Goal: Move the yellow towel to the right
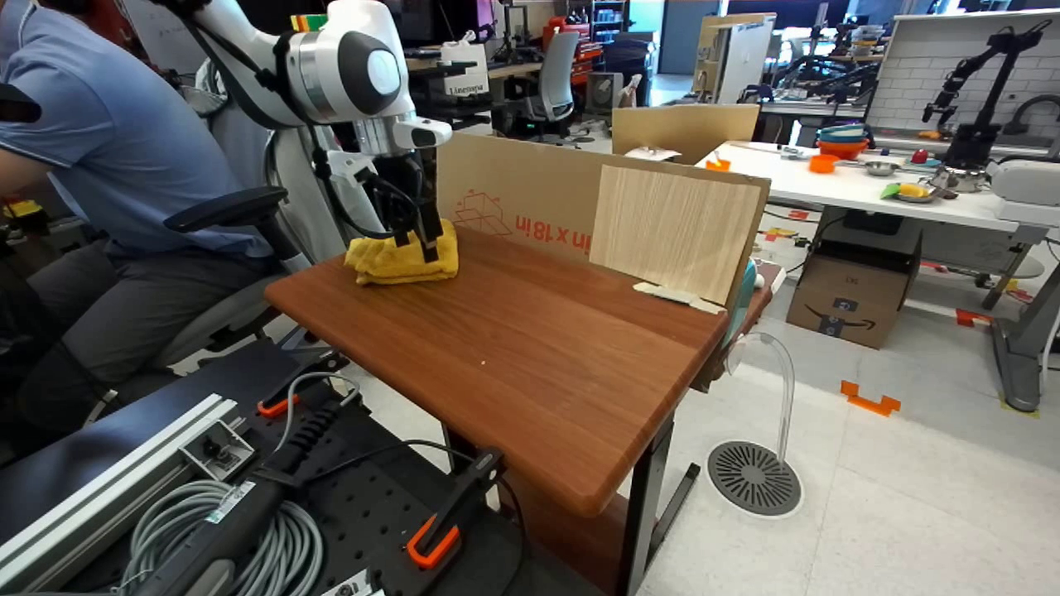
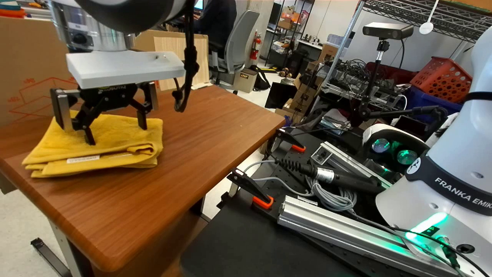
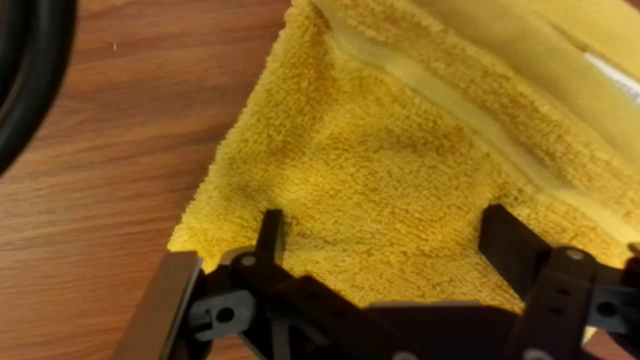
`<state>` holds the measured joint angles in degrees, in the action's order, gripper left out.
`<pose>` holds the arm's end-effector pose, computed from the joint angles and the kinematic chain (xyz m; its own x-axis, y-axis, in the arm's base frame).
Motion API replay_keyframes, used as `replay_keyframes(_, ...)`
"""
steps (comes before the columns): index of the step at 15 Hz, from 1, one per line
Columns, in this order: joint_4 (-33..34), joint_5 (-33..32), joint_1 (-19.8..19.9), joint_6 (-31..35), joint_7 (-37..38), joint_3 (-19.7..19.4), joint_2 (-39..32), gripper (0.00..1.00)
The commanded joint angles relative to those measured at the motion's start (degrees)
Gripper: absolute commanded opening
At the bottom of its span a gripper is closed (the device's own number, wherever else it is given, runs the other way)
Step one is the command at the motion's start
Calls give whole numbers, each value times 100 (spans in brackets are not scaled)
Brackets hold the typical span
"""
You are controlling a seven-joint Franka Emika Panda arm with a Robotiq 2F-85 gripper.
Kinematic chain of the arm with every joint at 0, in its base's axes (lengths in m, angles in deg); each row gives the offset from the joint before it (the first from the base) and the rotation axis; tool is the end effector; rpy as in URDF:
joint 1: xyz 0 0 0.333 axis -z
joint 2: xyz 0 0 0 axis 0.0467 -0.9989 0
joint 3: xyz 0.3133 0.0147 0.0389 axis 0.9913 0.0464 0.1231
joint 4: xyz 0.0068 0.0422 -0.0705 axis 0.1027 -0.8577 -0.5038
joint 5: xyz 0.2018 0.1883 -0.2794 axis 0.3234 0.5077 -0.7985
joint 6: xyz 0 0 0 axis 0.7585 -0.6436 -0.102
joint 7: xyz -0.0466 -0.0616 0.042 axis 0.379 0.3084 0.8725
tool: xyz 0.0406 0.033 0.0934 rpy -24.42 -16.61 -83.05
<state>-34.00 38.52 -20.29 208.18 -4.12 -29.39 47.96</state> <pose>0.5678 0.2543 0.1691 0.9920 -0.1254 0.0173 -0.1264 -0.9887 0.0812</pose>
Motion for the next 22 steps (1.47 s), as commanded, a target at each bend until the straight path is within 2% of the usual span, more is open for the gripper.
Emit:
replay_keyframes(1,556,16,-141,-239,457,-242,-419,100)
replay_keyframes(3,510,111,-58,-337,644,-251,-335,100)
replay_keyframes(6,-1,466,281,-537,466,-74,142,100)
replay_keyframes(13,-1741,574,1007,-487,326,-331,1230,100)
replay_keyframes(22,-2924,411,1686,-47,346,-729,1844,100)
